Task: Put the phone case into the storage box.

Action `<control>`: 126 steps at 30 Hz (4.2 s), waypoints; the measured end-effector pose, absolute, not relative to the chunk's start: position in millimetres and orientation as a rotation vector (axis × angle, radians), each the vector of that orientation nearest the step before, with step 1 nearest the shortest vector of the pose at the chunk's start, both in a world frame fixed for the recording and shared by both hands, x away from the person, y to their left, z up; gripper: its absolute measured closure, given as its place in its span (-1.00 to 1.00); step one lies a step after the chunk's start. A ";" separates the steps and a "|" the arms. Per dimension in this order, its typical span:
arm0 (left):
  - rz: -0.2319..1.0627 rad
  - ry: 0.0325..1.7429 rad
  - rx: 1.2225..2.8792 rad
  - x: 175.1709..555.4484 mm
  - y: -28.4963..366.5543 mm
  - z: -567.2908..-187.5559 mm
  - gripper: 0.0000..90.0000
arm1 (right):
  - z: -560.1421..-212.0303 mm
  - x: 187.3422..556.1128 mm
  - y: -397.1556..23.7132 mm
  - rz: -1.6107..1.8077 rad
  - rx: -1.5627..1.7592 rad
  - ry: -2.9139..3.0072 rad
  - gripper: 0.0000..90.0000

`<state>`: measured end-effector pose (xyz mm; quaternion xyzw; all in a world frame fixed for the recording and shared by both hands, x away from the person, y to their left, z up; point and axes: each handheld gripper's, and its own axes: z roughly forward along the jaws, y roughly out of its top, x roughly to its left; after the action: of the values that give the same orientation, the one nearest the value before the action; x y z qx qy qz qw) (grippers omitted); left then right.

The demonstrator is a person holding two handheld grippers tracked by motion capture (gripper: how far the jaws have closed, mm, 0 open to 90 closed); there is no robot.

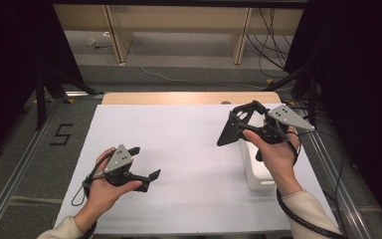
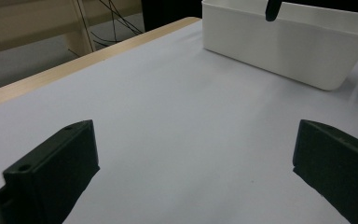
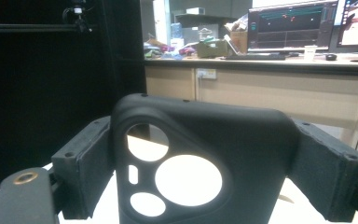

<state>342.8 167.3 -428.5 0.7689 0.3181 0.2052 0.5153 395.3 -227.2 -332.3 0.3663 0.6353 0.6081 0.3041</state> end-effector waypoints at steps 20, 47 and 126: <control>0.495 0.764 1.845 342.5 167.0 -428.2 -1.00 | -329.5 399.4 -238.2 1.582 0.994 1.645 -0.65; 0.500 0.764 1.841 342.6 167.6 -427.5 -1.00 | -327.1 402.1 -251.4 1.540 1.021 1.607 -0.65; 0.500 0.764 1.838 342.9 167.3 -427.8 -1.00 | -326.9 410.7 -287.9 1.434 1.115 1.519 -0.65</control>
<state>342.9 167.3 -427.8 0.7659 0.3185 0.2085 0.5181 410.7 -287.9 -326.9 0.4361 0.5943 0.5607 0.3772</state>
